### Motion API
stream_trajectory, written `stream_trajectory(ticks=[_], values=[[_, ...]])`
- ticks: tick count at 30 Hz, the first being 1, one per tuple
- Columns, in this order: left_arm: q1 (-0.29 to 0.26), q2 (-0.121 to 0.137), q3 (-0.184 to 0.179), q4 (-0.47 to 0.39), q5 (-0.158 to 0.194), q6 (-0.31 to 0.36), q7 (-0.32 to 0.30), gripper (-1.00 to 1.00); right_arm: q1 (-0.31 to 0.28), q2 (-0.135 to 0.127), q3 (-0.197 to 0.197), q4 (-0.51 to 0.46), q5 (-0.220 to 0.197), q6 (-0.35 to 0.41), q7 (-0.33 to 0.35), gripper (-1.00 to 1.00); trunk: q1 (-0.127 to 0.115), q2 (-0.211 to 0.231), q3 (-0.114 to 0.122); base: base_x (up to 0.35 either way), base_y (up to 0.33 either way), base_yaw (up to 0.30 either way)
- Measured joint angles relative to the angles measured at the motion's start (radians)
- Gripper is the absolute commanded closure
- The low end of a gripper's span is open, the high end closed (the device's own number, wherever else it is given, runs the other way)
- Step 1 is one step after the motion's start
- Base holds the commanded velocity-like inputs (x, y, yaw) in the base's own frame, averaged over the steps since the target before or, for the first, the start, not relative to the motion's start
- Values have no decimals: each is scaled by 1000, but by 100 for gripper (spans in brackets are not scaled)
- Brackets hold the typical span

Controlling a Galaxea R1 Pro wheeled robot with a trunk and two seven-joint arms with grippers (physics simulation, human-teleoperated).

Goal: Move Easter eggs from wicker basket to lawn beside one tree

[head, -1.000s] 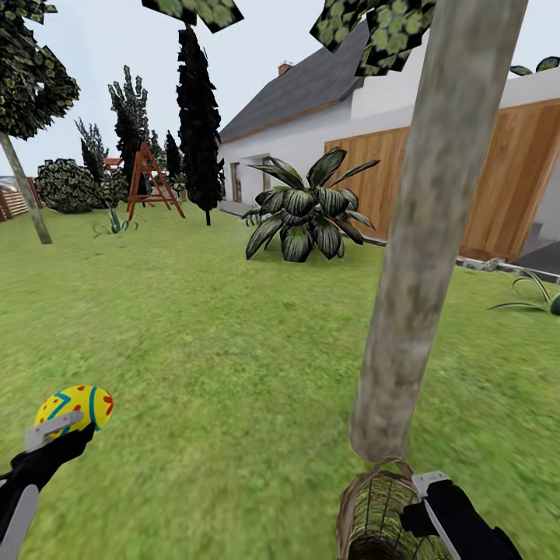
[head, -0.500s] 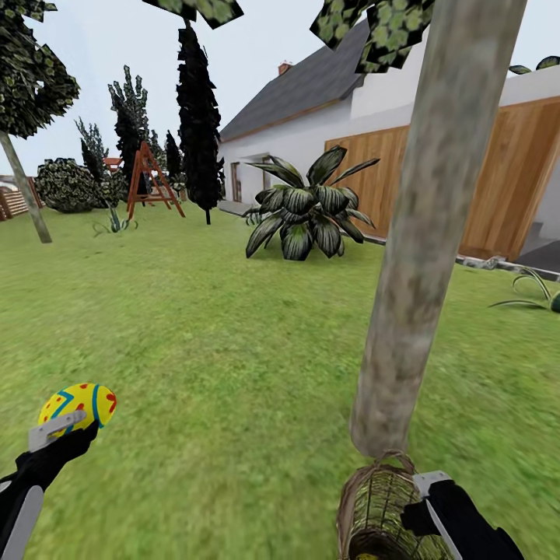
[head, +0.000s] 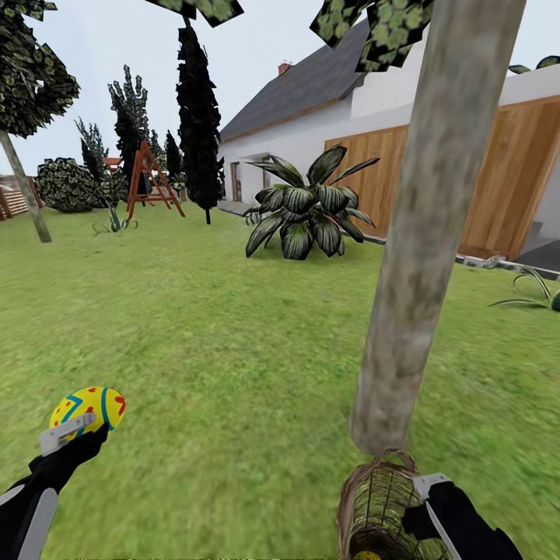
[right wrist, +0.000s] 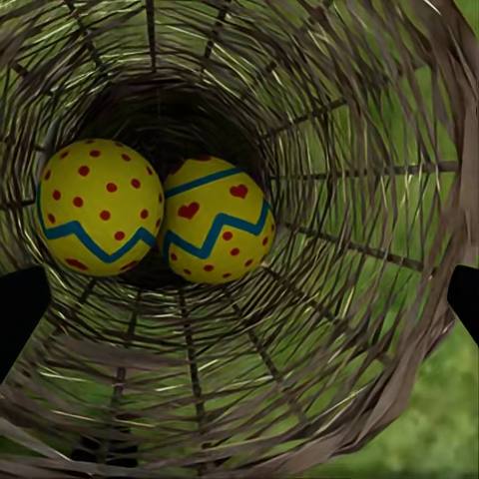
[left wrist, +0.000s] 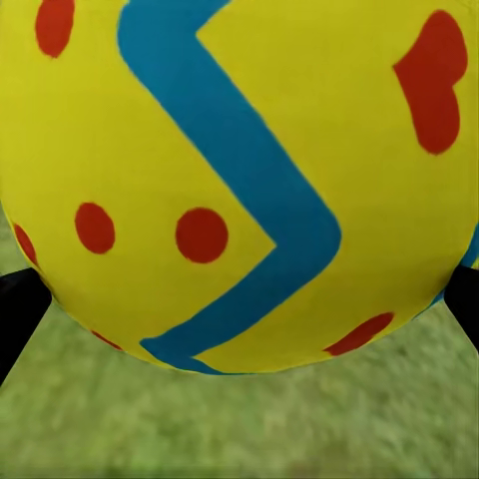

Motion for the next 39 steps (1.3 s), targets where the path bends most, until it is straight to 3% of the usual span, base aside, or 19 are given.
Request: stream_trajectory(ticks=[39], values=[[0,-9,-8,1,2,-2,-10,100,0,6,1,-2,2,1,-2,-100,150,-273,-122,0,0,0]])
